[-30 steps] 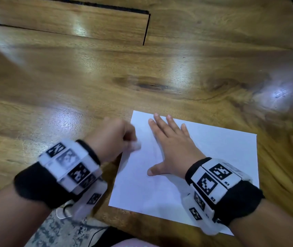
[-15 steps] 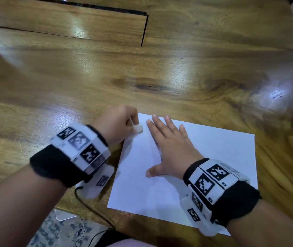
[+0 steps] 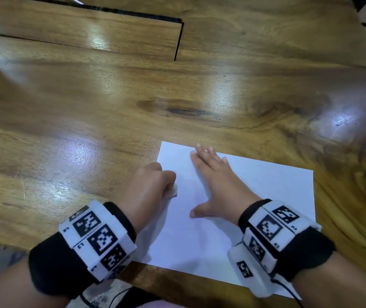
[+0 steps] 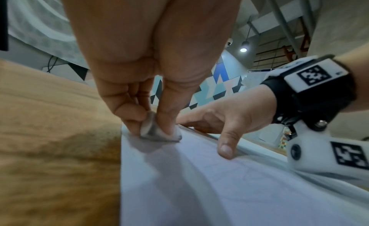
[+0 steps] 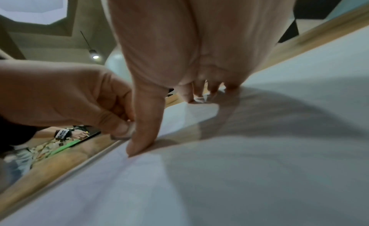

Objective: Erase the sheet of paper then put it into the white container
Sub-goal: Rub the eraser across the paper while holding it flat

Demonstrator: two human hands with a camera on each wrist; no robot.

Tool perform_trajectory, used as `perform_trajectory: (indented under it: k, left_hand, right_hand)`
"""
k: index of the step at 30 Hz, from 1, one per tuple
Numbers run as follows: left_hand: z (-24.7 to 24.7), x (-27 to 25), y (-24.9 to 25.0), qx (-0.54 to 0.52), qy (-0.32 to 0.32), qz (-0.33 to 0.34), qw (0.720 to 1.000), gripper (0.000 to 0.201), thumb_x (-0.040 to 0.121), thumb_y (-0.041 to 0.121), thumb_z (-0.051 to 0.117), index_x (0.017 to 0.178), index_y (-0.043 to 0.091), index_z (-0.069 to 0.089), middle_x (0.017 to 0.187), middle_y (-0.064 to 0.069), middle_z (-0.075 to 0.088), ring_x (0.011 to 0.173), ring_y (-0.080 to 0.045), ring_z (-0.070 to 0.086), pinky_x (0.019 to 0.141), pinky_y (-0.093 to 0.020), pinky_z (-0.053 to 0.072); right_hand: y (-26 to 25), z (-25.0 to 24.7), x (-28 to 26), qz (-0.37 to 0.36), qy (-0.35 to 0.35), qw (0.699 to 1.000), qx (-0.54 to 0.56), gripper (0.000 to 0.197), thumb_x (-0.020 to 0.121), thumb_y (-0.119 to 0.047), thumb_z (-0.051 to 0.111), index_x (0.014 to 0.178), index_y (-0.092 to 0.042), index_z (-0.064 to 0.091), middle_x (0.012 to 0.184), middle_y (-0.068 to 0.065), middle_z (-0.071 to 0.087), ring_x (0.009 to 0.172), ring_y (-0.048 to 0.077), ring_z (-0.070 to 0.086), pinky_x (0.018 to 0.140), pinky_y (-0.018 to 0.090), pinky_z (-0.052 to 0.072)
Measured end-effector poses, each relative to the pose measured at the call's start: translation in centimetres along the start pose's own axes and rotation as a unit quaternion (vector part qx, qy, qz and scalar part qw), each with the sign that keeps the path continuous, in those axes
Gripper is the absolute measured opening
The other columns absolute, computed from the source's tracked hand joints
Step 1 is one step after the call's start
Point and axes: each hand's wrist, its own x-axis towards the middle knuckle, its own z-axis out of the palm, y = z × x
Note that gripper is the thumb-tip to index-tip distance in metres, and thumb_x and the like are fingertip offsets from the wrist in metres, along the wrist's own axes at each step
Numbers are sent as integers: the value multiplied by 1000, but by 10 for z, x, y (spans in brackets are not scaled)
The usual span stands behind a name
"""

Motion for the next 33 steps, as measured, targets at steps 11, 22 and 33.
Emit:
perform_trajectory:
  k: [11, 22, 33]
  left_hand:
    - [-24, 67, 22, -6, 22, -59, 998, 9, 80, 10, 59, 87, 6, 62, 87, -12, 63, 84, -26, 55, 67, -27, 36]
    - [-23, 49, 17, 21, -16, 2, 1000, 12, 79, 21, 63, 82, 9, 63, 73, -2, 57, 73, -20, 50, 53, -20, 27]
    - [-18, 30, 12, 31, -85, 31, 995, 13, 78, 23, 63, 66, 22, 59, 63, 6, 53, 66, -17, 48, 52, -20, 30]
  right_hand:
    - [4, -1, -3, -6, -1, 1000, -13, 125, 68, -46, 79, 150, -15, -11, 156, -3, -26, 143, 15, -24, 109, 24, -15]
    - [4, 0, -3, -6, 0, 1000, -12, 124, 70, -45, 78, 150, -16, -11, 155, -3, -27, 142, 15, -25, 111, 26, -15]
    - [4, 1, -2, -6, -2, 1000, -17, 124, 70, -46, 77, 150, -16, -12, 155, -2, -27, 142, 15, -26, 112, 27, -15]
